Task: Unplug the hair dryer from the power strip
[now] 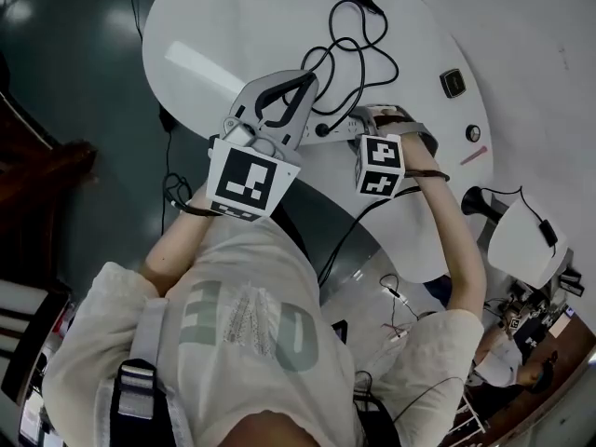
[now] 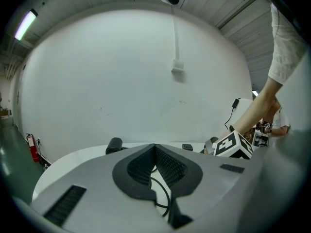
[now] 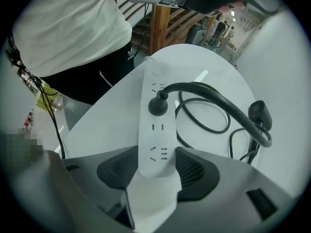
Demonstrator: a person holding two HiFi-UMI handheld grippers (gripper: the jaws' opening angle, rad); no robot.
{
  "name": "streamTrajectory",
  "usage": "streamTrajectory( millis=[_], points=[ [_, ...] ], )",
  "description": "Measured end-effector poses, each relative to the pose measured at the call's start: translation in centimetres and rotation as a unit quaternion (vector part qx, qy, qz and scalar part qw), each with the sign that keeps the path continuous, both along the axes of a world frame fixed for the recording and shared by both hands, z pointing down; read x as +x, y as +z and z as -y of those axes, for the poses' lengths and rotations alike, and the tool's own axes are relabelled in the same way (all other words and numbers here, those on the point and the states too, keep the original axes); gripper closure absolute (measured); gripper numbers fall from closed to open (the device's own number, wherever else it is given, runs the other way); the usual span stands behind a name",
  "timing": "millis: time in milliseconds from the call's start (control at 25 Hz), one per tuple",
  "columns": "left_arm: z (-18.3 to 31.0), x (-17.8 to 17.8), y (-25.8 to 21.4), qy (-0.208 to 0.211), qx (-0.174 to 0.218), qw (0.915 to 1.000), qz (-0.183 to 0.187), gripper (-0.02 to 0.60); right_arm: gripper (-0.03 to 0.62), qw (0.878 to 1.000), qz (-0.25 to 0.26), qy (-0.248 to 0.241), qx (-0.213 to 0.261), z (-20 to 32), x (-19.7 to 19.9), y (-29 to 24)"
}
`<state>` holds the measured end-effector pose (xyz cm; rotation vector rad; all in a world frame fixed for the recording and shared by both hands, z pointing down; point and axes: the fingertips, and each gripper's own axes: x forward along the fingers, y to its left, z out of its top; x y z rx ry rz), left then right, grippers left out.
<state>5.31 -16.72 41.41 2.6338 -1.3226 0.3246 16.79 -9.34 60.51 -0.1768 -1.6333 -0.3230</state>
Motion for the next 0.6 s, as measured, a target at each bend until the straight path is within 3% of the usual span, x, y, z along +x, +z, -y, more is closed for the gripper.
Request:
streamTrajectory(
  millis=[160, 280, 320, 440, 600],
  points=[
    [0.0, -0.1, 1.2, 0.002, -0.027, 0.9996, -0.001, 0.577, 0.35, 1.0, 0.006, 0.001, -0.002, -0.1, -0.1, -0.1],
    [-0.9, 0.8, 2.6, 0.034, -0.058, 0.9977, -0.005, 0.577, 0.35, 1.0, 0.012, 0.003, -0.002, -0.2, -0.2, -0.1],
    [-1.4, 1.5, 3.2, 0.055, -0.066, 0.9963, -0.003, 0.561, 0.35, 1.0, 0.012, 0.004, -0.001, -0.2, -0.2, -0.1],
    [-3.6, 4.0, 6.1, 0.114, -0.087, 0.9895, 0.016, 0.412, 0.35, 1.0, 0.012, 0.006, 0.0, -0.1, -0.2, -0.2],
    [-6.4, 6.8, 10.2, 0.174, -0.1, 0.9771, 0.069, 0.373, 0.35, 1.0, 0.009, 0.009, 0.002, -0.2, 0.0, 0.0]
  ],
)
